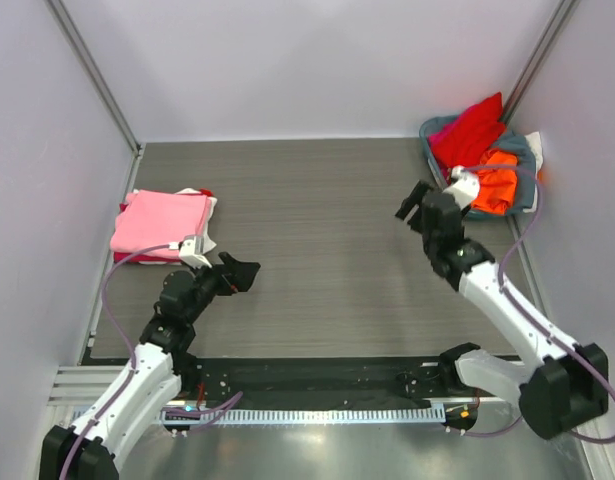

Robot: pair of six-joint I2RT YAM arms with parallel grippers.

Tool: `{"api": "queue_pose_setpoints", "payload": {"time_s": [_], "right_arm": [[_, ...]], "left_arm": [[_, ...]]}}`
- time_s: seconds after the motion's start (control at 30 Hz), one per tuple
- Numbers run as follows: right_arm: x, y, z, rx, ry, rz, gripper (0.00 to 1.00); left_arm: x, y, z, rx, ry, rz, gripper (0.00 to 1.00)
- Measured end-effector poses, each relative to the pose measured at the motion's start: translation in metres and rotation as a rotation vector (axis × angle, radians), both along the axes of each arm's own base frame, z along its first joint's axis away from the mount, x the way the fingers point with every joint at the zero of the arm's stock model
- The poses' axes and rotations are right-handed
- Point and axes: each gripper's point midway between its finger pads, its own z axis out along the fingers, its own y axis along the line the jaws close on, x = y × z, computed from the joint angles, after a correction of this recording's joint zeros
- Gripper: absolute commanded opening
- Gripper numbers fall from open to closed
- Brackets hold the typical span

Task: Fold and stack the t-shirts
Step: Grab the tshirt from the pile

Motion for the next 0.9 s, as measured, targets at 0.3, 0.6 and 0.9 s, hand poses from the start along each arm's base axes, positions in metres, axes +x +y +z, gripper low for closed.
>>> {"api": "queue_pose_setpoints", "payload": {"time_s": [0.3, 0.6, 0.9], "right_arm": [[0.095, -0.094, 0.028, 0.08, 0.069, -0.311, 0.75], [0.139, -0.138, -0.023, 0.112, 0.187, -0.457, 0.73], [0.218, -0.172, -0.069, 0.168, 0.187, -0.542, 0.7]], "left_arm": [[0.003, 0.0, -0.019, 0.007, 0.072, 0.014, 0.91], [0.007, 0.004, -0.052, 0.052, 0.211, 0.05, 0.88], [0.008, 0.001, -0.047, 0.045, 0.206, 0.036, 0.88]]}}
